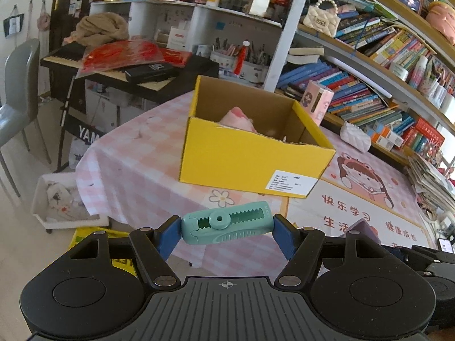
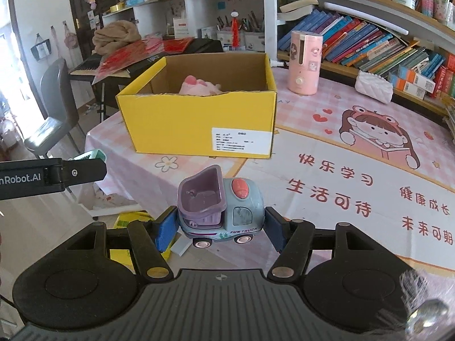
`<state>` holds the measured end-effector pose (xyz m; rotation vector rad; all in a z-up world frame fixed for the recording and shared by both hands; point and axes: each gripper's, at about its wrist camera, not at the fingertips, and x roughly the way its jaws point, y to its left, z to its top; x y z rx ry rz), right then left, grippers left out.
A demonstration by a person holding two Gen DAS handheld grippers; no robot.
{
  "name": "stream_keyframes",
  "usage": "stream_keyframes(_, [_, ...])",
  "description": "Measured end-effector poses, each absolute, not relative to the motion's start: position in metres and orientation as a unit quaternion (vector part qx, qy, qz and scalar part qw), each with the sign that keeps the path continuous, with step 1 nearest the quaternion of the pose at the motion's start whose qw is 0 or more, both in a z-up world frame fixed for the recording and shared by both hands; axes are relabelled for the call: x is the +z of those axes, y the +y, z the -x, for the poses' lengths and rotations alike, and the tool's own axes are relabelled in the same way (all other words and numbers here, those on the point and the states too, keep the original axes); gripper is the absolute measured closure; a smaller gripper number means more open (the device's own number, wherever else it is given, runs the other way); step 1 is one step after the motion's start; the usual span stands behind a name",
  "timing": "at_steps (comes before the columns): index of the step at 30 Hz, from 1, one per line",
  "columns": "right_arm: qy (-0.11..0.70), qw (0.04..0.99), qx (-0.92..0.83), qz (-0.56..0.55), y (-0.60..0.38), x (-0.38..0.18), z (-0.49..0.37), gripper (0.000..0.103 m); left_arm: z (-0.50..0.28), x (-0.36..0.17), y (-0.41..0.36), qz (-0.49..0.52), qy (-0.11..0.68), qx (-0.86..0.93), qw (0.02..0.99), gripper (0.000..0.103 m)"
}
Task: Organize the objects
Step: 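Lift and carry the green piece and truck toward the yellow box with both tools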
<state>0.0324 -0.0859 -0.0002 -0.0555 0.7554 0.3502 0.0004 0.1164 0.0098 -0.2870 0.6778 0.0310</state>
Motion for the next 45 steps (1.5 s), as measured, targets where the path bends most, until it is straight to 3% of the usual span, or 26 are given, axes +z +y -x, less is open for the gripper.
stream_keyframes(19, [0.373, 0.909, 0.182, 0.037, -0.079, -0.002, -0.067, 0.041, -0.029, 0.012, 0.116, 0.133, 0.324, 0.023, 0.936, 0.034])
stream_keyframes(33, [0.308, 0.932, 0.192, 0.017, -0.088, 0.038, -0.164, 0.041, -0.115, 0.039, 0.100, 0.096, 0.280, 0.039, 0.954, 0.034])
stream_keyframes(45, [0.285, 0.934, 0.211, 0.030, -0.089, 0.043, -0.247, 0.041, -0.185, 0.018, 0.077, 0.071, 0.307, 0.056, 0.947, 0.034])
